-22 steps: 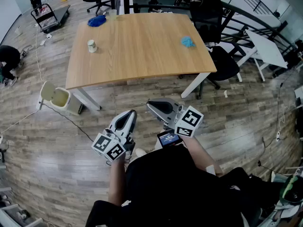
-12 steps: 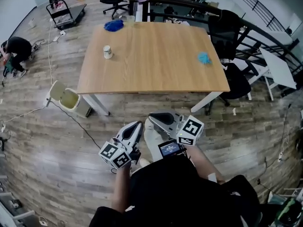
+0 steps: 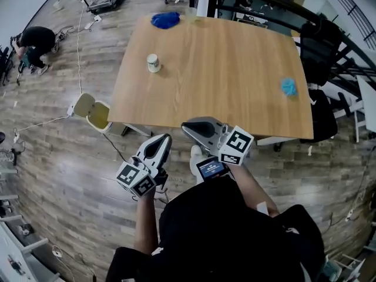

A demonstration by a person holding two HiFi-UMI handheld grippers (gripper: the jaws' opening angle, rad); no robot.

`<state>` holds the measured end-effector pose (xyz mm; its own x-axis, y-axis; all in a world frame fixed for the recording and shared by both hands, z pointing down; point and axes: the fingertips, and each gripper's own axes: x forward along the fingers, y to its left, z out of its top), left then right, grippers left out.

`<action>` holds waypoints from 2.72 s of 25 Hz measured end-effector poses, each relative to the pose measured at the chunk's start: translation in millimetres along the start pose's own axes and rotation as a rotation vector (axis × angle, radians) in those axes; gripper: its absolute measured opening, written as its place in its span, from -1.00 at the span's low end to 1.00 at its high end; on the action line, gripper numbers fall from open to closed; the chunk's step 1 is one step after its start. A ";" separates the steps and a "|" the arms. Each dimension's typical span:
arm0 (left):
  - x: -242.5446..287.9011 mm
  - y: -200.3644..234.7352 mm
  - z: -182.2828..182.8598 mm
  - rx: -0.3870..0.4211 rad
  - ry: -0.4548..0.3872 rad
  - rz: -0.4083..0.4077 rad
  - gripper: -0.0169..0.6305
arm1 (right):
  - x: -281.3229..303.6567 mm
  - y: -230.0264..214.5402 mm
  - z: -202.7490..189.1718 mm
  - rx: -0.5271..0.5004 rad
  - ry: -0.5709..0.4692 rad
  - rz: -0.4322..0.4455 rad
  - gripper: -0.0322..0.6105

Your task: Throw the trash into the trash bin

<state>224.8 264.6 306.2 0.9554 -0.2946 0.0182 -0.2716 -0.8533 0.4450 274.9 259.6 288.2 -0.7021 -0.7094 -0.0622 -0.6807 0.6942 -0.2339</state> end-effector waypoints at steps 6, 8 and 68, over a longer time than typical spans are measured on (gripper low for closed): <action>69.9 47.1 41.3 0.015 0.018 0.039 -0.96 | 34.2 -104.1 39.0 0.044 -0.004 0.029 -0.90; 82.3 58.6 47.2 0.030 0.025 0.063 -0.96 | 40.3 -125.3 46.6 0.038 0.003 0.014 -0.90; 175.8 439.7 -17.4 0.331 0.391 0.614 -0.11 | 140.7 -294.5 -101.2 0.289 0.231 -0.122 -0.90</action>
<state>275.3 -155.0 520.6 0.5791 -0.6334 0.5133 -0.7239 -0.6891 -0.0336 355.4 -32.3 446.5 -0.6708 -0.7155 0.1950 -0.6982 0.5206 -0.4914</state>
